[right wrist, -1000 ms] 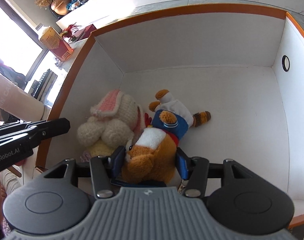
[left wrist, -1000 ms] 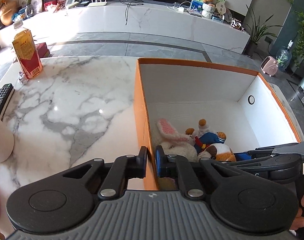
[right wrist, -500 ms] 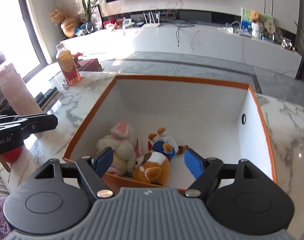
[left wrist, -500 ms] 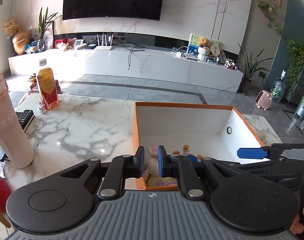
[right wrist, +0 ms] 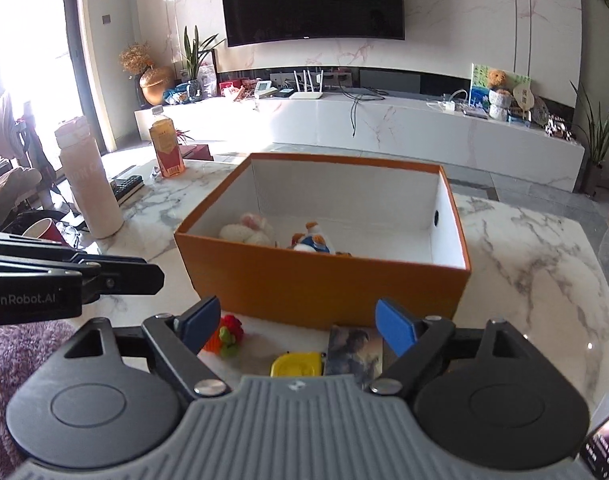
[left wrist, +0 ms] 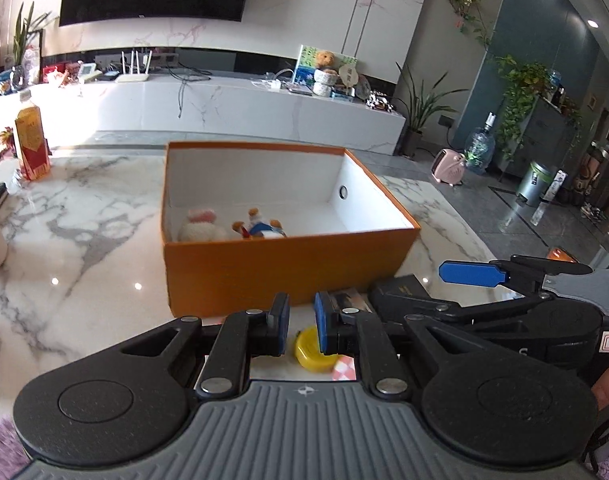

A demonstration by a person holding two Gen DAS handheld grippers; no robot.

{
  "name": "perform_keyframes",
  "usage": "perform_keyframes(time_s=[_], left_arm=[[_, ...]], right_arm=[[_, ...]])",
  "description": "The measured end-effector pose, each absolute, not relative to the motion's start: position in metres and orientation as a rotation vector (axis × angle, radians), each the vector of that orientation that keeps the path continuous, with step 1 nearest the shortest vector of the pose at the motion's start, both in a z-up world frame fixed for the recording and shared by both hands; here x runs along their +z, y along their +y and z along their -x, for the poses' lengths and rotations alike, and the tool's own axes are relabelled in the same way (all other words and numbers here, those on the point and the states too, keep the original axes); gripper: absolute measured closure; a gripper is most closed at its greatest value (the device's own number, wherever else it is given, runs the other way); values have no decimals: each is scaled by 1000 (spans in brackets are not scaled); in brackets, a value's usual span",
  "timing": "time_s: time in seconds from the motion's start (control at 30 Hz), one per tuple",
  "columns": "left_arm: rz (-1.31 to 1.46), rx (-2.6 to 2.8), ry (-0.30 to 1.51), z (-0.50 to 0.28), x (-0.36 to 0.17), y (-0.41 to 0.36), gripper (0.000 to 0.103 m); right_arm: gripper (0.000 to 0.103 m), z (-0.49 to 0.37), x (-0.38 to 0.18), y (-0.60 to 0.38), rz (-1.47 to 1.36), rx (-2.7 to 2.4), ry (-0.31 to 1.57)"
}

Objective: Organize objects
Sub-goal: 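Grasp the white cat plush with pink-striped hat using the right gripper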

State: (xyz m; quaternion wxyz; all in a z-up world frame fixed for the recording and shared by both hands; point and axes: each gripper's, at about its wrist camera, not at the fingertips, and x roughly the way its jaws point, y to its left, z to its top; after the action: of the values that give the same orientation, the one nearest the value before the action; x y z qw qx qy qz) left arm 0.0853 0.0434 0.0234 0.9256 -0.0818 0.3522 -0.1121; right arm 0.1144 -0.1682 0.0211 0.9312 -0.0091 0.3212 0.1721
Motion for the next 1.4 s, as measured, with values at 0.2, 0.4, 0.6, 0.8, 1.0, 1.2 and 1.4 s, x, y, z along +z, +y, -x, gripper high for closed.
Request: perform_keyframes(time_s=[0.2, 0.4, 0.6, 0.8, 1.0, 1.2, 1.4], left_arm=[[212, -295, 813, -75, -8, 25, 87], [374, -327, 907, -82, -39, 21, 63], [474, -292, 939, -94, -57, 16, 46], [431, -256, 951, -92, -61, 13, 46], [403, -231, 958, -93, -60, 20, 48], [328, -193, 948, -92, -53, 28, 48], [263, -144, 942, -90, -46, 45, 48]], right_arm=[[33, -84, -2, -198, -77, 303, 750], [56, -66, -27, -203, -45, 263, 806], [67, -67, -44, -207, -38, 254, 854], [51, -73, -49, -203, -46, 268, 863], [40, -81, -57, -184, 14, 298, 889], [34, -89, -64, -170, -24, 307, 931], [34, -92, -61, -150, -44, 373, 967]])
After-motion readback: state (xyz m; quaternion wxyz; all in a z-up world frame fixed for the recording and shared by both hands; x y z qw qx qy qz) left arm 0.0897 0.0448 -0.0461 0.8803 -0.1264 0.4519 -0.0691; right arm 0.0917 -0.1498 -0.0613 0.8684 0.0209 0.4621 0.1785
